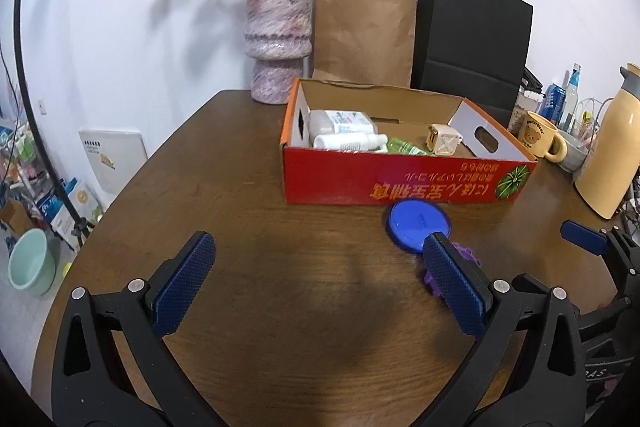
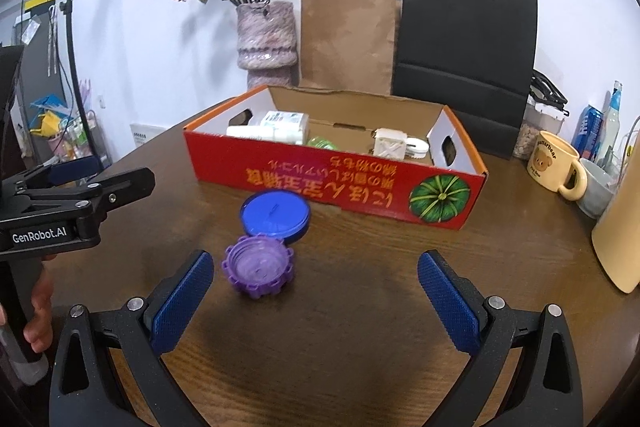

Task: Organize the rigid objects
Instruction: 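Withdraw both tools from the box toward the blue lid and purple cap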

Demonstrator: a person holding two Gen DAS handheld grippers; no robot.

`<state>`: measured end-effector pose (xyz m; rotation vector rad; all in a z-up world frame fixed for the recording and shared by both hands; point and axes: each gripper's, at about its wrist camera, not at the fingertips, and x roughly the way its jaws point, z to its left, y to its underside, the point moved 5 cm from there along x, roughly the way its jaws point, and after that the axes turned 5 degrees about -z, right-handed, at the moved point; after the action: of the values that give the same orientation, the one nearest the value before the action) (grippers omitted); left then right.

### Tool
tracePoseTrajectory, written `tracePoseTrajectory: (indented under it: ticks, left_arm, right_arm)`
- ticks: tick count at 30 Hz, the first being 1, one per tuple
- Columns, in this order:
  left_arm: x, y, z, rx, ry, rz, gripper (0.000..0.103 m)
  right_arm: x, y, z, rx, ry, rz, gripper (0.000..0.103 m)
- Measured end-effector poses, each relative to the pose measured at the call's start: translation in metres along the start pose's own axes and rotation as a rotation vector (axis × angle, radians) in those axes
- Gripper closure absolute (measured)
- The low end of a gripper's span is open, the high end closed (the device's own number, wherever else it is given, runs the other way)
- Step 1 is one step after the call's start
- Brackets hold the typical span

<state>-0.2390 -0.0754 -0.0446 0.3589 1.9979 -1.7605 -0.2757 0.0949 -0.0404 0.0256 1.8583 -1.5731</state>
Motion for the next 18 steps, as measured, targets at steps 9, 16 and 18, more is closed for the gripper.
tracePoseTrajectory:
  ticks: [9, 16, 18]
  left_arm:
    - [-0.008, 0.006, 0.012, 0.025, 0.006, -0.006, 0.0]
    - [-0.007, 0.006, 0.015, 0.021, 0.018, -0.003, 0.0]
    - [-0.008, 0.006, 0.014, 0.021, 0.02, -0.003, 0.0]
  right_arm:
    - [0.011, 0.009, 0.017, -0.022, 0.001, 0.065, 0.0]
    - [0.033, 0.014, 0.025, -0.021, 0.016, 0.156, 0.0]
    - [0.04, 0.015, 0.025, -0.016, 0.02, 0.18, 0.0]
